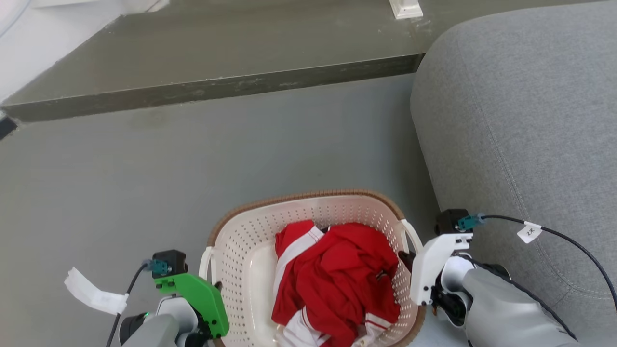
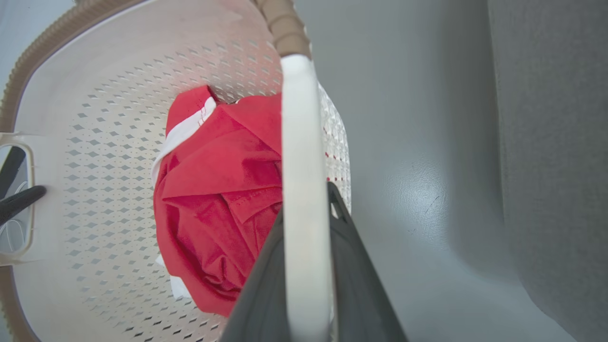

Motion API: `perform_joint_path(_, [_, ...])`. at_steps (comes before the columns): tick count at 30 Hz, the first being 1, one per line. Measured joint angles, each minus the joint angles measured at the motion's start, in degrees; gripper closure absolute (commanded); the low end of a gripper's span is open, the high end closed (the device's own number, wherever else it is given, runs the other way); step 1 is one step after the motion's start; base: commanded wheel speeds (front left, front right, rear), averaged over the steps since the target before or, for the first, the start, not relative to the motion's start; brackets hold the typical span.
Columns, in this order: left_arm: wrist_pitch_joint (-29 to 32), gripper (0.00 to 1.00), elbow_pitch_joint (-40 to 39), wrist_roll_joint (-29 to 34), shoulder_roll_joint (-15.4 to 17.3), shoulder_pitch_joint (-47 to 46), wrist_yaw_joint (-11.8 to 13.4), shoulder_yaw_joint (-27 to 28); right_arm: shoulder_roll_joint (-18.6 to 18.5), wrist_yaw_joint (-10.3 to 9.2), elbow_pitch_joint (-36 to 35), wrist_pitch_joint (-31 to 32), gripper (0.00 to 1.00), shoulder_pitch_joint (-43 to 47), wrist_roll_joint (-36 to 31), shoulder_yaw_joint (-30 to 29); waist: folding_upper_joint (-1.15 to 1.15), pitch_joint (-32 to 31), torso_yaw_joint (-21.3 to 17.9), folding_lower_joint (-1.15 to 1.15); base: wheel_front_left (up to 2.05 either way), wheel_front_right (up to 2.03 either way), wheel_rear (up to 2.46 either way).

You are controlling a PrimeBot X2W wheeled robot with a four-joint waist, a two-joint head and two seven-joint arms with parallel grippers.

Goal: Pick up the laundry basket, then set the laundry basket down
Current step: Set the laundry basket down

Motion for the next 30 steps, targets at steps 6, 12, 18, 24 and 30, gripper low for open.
perform_joint_path(6, [-0.7,1.00,0.1,0.0,0.0,-1.2,0.0,0.0,0.1,0.00,0.4,-0.6,1.00,-1.4,0.0,0.1,0.00,1.0,0.0,0.00,0.00,0.00,0.00])
perform_joint_path(12, [-1.3,1.00,0.1,-0.1,0.0,-2.3,0.0,-0.1,0.1,0.01,0.8,-1.1,1.00,-2.6,0.0,0.2,0.00,2.3,0.0,0.00,0.00,0.00,0.00])
perform_joint_path(18, [-2.8,1.00,0.2,-0.1,0.0,-3.4,0.0,0.0,0.1,0.01,1.0,-2.1,1.00,-4.3,0.0,0.3,0.00,4.3,0.2,0.00,0.00,0.00,0.00])
perform_joint_path(24, [-4.6,1.00,0.2,0.0,0.0,-5.7,0.0,0.1,-0.2,0.01,0.9,-4.0,1.00,-6.2,0.0,0.2,0.00,6.8,0.4,0.00,0.00,0.00,0.00])
perform_joint_path(30, [-6.9,1.00,0.3,0.0,0.0,-8.4,0.0,0.8,-0.8,0.01,0.0,-6.1,1.00,-8.8,0.0,0.2,0.00,10.0,0.6,0.00,0.00,0.00,0.00])
